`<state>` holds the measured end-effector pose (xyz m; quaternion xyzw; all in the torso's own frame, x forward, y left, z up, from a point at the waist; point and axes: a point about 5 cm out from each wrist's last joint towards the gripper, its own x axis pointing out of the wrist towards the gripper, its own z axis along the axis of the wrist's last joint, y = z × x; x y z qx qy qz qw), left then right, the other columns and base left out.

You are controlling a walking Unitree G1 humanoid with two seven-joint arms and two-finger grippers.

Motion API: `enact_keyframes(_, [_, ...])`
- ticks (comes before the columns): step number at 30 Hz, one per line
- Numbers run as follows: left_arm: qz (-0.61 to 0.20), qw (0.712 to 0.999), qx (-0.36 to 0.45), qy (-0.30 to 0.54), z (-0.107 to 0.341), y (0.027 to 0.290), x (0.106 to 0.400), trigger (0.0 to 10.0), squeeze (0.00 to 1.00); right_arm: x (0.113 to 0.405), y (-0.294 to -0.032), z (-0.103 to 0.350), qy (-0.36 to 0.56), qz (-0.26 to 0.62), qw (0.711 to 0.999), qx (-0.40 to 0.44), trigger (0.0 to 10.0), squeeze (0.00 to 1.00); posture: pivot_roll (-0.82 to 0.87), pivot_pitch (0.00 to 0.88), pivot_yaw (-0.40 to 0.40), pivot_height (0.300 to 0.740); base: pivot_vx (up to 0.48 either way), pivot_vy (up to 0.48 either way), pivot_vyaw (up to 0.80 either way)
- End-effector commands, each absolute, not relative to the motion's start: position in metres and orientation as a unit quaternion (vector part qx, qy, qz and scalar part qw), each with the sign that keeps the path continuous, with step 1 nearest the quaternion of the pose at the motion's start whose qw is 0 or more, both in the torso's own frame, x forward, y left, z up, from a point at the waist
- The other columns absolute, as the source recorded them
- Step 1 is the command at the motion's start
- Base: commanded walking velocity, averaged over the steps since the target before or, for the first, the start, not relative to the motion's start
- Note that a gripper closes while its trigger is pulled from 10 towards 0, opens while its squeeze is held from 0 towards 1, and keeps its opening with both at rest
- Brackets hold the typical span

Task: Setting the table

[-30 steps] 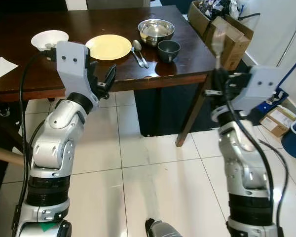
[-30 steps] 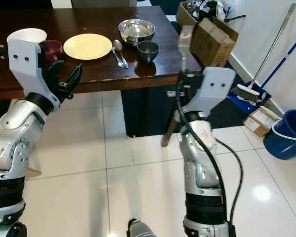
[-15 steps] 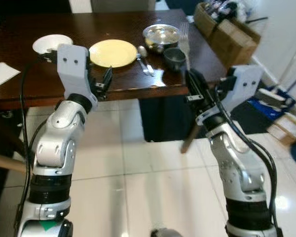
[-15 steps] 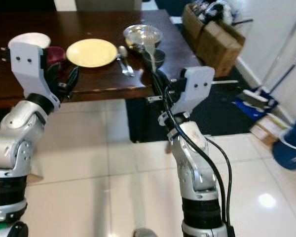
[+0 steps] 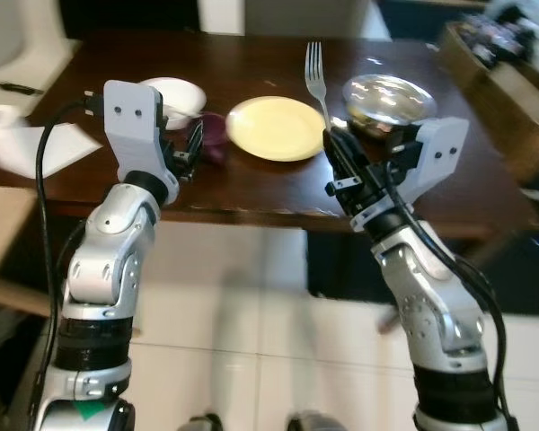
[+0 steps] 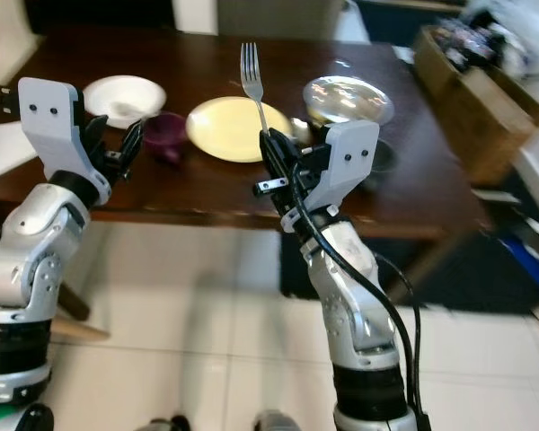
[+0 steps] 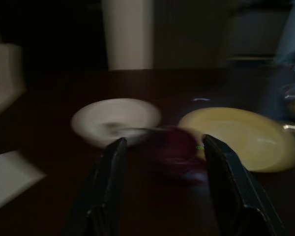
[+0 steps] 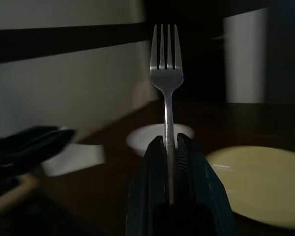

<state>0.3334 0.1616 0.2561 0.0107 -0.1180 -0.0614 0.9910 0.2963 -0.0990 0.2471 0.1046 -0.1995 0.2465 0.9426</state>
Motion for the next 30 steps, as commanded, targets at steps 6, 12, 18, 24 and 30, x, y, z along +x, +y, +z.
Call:
enact_keyframes(6, [-0.064, 0.991, 0.011, -0.114, 0.253, 0.159, 0.333, 10.0, 0.0, 0.297, -0.109, 0.247, -0.198, 0.228, 0.947, 0.113, 10.0, 0.0, -0.11, 0.092, 0.042, 0.74, 0.4, 0.0, 0.0])
enact_keyframes(12, [-0.066, 0.991, 0.01, -0.115, 0.254, 0.158, 0.334, 10.0, 0.0, 0.299, -0.113, 0.249, -0.201, 0.22, 0.948, 0.113, 10.0, 0.0, -0.11, 0.09, 0.044, 0.74, 0.381, 0.0, 0.0])
enact_keyframes(18, [-0.076, 0.991, 0.012, -0.113, 0.253, 0.157, 0.334, 10.0, 0.0, 0.305, -0.12, 0.248, -0.191, 0.206, 0.955, 0.098, 10.0, 0.0, -0.1, 0.085, 0.044, 0.74, 0.193, 0.0, 0.0])
enact_keyframes(24, [-0.084, 0.989, 0.008, -0.12, 0.256, 0.157, 0.333, 10.0, 0.0, 0.319, -0.122, 0.24, -0.14, 0.189, 0.971, 0.037, 10.0, 0.0, -0.1, 0.077, 0.047, 0.74, 0.0, 0.0, 0.0])
enact_keyframes(30, [-0.081, 0.984, 0.025, -0.154, 0.27, 0.168, 0.332, 10.0, 0.0, 0.342, -0.125, 0.244, -0.095, 0.211, 0.973, 0.009, 10.0, 0.0, -0.09, 0.07, 0.048, 0.74, 0.0, 0.0, 0.0])
